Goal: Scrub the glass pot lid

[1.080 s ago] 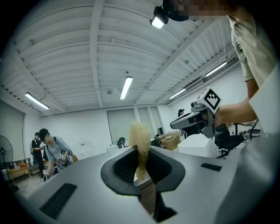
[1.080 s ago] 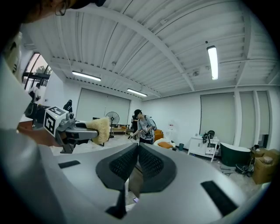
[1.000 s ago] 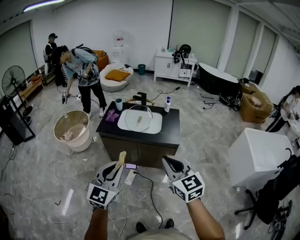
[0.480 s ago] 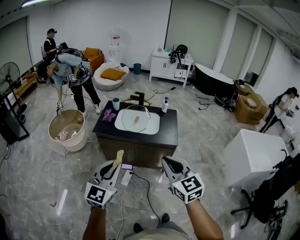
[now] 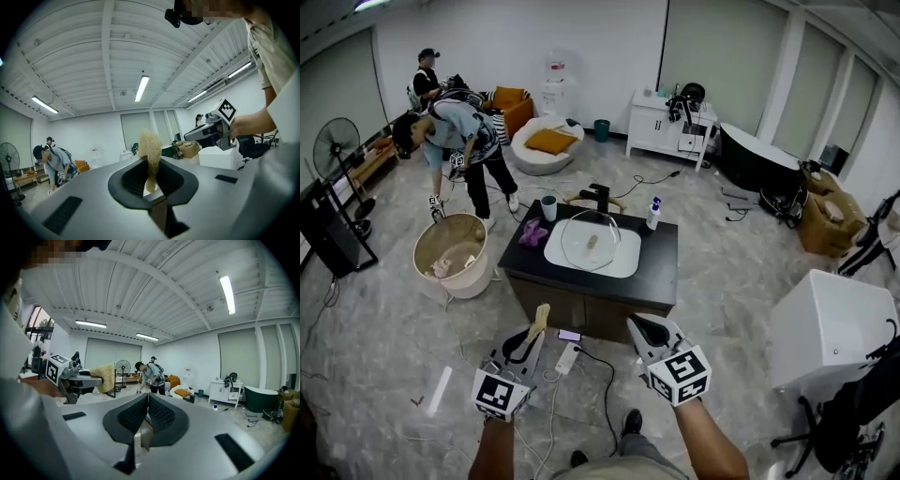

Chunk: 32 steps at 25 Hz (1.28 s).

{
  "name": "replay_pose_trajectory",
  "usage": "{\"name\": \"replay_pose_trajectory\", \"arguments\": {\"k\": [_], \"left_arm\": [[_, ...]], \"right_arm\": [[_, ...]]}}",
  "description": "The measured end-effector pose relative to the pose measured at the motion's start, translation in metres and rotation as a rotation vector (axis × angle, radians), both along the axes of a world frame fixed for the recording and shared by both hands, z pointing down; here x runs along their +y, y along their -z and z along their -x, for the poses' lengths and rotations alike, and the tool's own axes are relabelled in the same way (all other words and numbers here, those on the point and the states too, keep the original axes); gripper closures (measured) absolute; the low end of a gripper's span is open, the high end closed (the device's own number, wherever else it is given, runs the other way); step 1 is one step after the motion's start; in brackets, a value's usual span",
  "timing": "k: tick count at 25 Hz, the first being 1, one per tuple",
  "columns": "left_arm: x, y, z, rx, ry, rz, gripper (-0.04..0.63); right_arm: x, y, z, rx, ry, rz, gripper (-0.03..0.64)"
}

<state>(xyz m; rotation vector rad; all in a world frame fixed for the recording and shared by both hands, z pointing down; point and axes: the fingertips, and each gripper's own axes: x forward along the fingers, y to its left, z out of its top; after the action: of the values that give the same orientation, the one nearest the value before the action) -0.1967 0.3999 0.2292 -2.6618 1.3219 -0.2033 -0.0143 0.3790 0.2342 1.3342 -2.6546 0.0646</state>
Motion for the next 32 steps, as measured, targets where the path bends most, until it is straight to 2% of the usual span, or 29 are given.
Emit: {"name": "replay_pose_trajectory", "arguments": {"k": [5,9,12,16,21,25,29,32], "left_arm": [[-0.046,0.006,-0.025,-0.017,0.063,0.003,0.555],[-0.077,-0.001,-0.044,-0.023,0.115,0.036,0.555],[-0.098,0.000,-0.056,-0.029,0.154,0.021,0.555],[-0.120,-0.010,-0.069,-0.036,0.197,0.038,0.555],[-0.143,-0.012,-0.090,-0.069,0.219,0.066,0.555],[-0.162,-0.008,-0.107,-0.067,0.218,0.045,0.555],[-0.173,-0.012,-0.123,-0.090,0.210,0.075,0.555],[-0.185,-0.012,-0.128,-0.086,0.197,0.054,0.555]], "right_arm": [[-0.057,-0.009,-0.018,-0.021,0.072,0.021,0.592],[-0.100,-0.018,-0.033,-0.031,0.123,0.040,0.592],[-0.127,-0.022,-0.042,-0.041,0.160,0.046,0.592],[-0.158,-0.026,-0.055,-0.057,0.196,0.052,0.592],[-0.184,-0.022,-0.074,-0.077,0.220,0.054,0.592],[-0.201,-0.023,-0.088,-0.090,0.224,0.048,0.592],[-0.213,-0.027,-0.103,-0.101,0.217,0.056,0.592],[-0.221,-0.031,-0.109,-0.106,0.204,0.062,0.592]]}}
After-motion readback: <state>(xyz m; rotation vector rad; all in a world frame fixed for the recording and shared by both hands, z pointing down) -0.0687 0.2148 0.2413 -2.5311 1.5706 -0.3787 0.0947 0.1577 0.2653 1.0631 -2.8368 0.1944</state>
